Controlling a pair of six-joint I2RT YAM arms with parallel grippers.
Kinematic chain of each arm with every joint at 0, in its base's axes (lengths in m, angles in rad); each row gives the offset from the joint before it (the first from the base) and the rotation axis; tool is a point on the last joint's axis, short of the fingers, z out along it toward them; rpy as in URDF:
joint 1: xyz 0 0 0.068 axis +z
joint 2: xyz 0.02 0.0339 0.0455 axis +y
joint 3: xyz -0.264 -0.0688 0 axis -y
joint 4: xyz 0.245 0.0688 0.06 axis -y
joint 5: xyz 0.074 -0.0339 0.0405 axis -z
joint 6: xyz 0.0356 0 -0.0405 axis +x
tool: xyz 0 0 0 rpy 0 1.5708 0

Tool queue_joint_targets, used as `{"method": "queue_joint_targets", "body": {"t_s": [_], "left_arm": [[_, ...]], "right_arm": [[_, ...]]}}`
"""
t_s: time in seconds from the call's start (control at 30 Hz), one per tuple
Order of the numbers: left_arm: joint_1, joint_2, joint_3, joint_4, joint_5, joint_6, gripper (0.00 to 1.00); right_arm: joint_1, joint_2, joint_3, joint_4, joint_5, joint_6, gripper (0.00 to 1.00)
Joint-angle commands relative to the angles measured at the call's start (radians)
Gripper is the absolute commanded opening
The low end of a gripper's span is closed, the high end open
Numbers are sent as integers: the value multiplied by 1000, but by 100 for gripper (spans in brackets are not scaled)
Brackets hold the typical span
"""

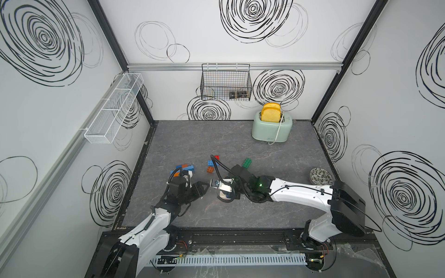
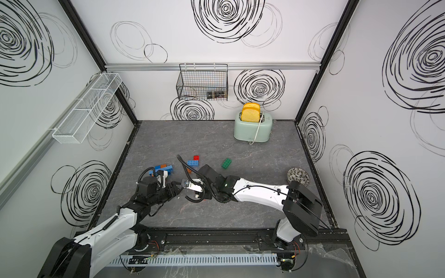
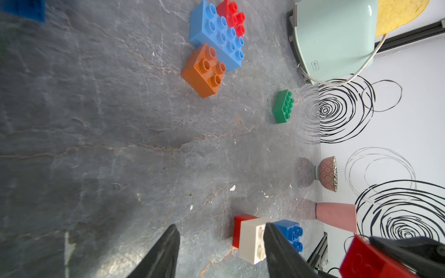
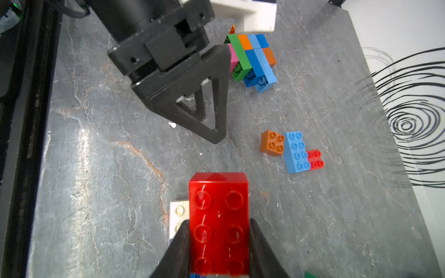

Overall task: Assemble a heart with lego
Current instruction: Assemble the lego brick with the lego brick.

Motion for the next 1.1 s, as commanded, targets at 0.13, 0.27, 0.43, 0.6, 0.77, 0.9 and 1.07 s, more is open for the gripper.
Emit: {"method": "queue_joint_targets", "body": {"t_s": [0.13, 0.27, 0.43, 0.6, 0.77, 0.9, 1.07], "left_arm": [[6, -1, -7, 50, 2, -12, 60], [5, -1, -11, 55, 4, -12, 60], [3, -1, -18, 61, 7, -14, 60], [2, -4, -22, 65, 7, -15, 61], [2, -2, -25, 70, 8, -17, 61], [1, 5, -27, 75, 8, -19, 61], [-1, 8, -30, 82, 8, -20, 61]], "right_arm": [[-13, 54, 91, -139, -77, 29, 25], [-42, 122, 178, -267, -172, 84, 25], [-53, 154, 204, -301, -213, 96, 25], [-66, 202, 226, -332, -205, 105, 25], [-73, 235, 238, -337, -209, 114, 24], [-73, 252, 243, -341, -205, 118, 24], [-73, 266, 256, -366, -180, 128, 24]]}}
